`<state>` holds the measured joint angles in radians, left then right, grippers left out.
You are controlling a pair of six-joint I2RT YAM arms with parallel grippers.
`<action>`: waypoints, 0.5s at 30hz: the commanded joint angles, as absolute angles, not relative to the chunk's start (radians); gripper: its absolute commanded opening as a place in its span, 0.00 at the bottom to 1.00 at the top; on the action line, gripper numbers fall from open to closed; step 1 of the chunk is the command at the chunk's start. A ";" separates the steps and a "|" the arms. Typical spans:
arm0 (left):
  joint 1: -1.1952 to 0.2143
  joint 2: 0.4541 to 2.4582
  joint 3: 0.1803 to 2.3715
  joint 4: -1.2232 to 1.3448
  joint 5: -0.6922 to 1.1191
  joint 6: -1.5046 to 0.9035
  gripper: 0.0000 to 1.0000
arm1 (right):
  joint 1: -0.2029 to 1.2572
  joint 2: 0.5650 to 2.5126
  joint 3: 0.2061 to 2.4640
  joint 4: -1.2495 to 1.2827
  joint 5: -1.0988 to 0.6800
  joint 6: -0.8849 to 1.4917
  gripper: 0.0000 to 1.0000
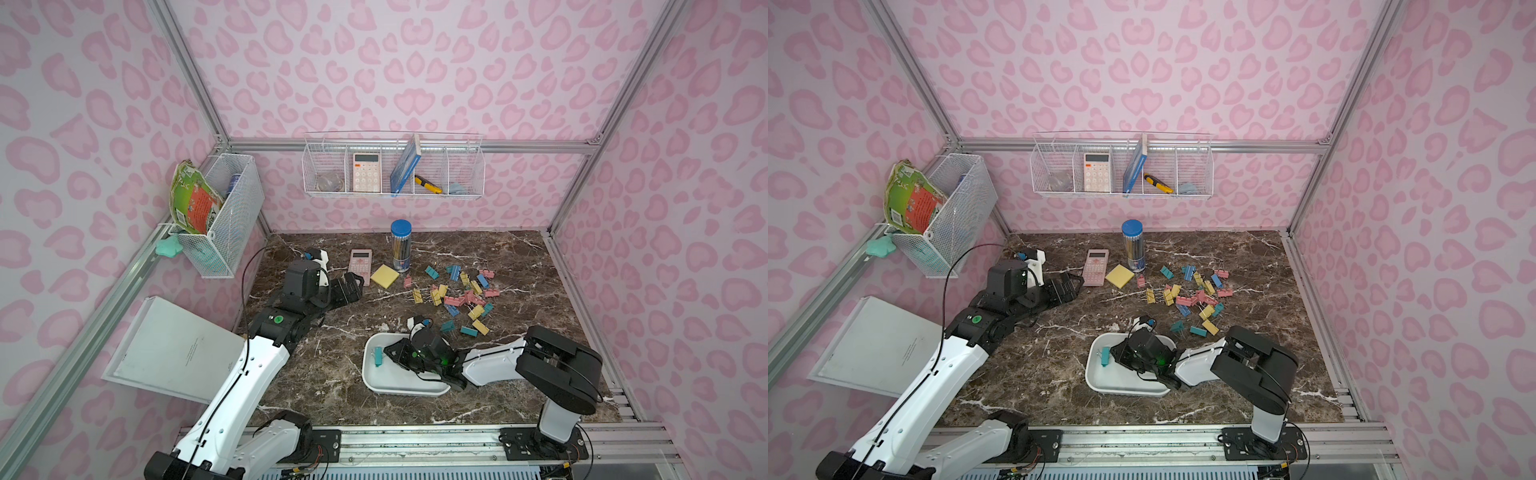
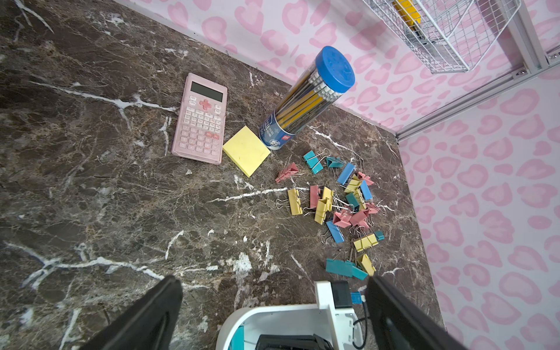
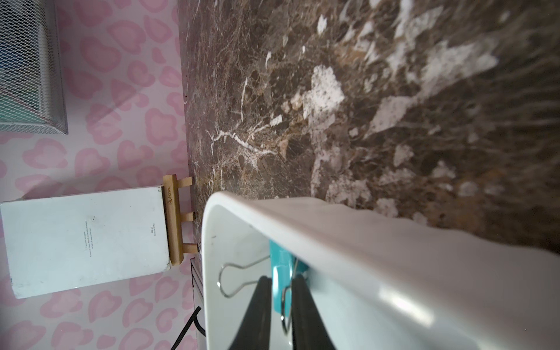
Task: Put the binder clips in the storage box
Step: Place the binder clip in the storage box.
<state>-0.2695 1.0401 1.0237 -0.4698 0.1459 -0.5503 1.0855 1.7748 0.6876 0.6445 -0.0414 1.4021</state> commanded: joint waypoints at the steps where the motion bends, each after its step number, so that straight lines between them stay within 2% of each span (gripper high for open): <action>1: -0.269 1.040 1.024 -0.470 0.150 -0.546 0.99 | 1.090 1.741 0.689 0.601 -0.022 1.404 0.22; 6: -0.268 1.055 1.031 -0.463 0.148 -0.551 0.99 | 1.109 1.619 0.691 0.457 0.052 1.349 0.43; 9: -0.268 1.070 1.047 -0.465 0.163 -0.552 0.99 | 1.109 1.508 0.694 0.341 0.117 1.302 0.51; 13: -0.269 1.094 1.075 -0.478 0.177 -0.552 0.99 | 1.087 1.344 0.694 0.176 0.267 1.243 0.55; 15: -0.269 1.104 1.086 -0.477 0.191 -0.552 0.99 | 1.004 1.274 0.694 0.131 0.250 1.137 0.54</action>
<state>-0.2695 1.0946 1.0714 -0.4751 0.1650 -0.5510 1.0679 1.3380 0.6876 0.2752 0.1635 1.2686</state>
